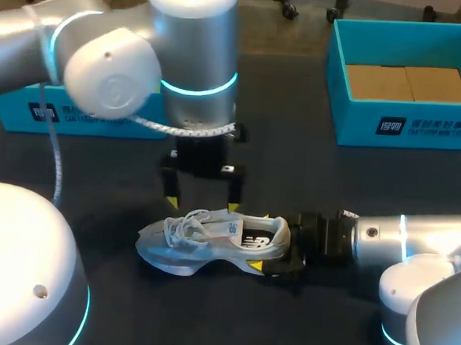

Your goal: Take the shoe out of the shoebox, open the shoe tongue, remove and reinsert the insole, then place the shoe into the shoebox

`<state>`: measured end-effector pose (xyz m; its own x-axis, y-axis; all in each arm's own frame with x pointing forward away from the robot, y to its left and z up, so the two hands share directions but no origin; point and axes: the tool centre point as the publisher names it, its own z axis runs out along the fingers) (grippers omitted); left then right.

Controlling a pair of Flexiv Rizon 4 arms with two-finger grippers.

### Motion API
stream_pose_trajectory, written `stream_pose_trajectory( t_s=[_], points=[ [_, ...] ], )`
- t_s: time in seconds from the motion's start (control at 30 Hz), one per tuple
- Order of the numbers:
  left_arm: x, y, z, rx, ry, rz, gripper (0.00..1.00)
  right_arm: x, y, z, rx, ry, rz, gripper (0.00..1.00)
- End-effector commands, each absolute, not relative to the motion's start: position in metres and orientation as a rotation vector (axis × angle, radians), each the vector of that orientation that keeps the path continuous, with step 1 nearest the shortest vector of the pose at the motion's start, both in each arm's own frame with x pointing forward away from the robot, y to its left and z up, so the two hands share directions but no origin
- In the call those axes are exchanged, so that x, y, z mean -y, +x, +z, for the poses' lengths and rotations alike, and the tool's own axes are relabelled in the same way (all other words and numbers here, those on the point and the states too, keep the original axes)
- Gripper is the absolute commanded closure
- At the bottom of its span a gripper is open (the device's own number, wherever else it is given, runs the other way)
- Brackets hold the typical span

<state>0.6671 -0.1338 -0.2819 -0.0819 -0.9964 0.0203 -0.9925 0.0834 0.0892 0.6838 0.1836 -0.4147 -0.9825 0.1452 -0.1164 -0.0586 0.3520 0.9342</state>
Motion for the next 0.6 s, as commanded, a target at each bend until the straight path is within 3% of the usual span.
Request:
stream_pose_trajectory(
  t_s=[0.03,0.6],
  points=[
    [0.154,0.672,-0.284,2.264,2.078,-0.168,0.00,-0.186,0.685,-0.417,-2.430,0.079,1.688,1.00],
    [0.172,0.668,-0.315,2.246,2.088,-0.304,0.00,-0.186,0.685,-0.417,-2.430,0.079,1.688,1.00]
  ],
)
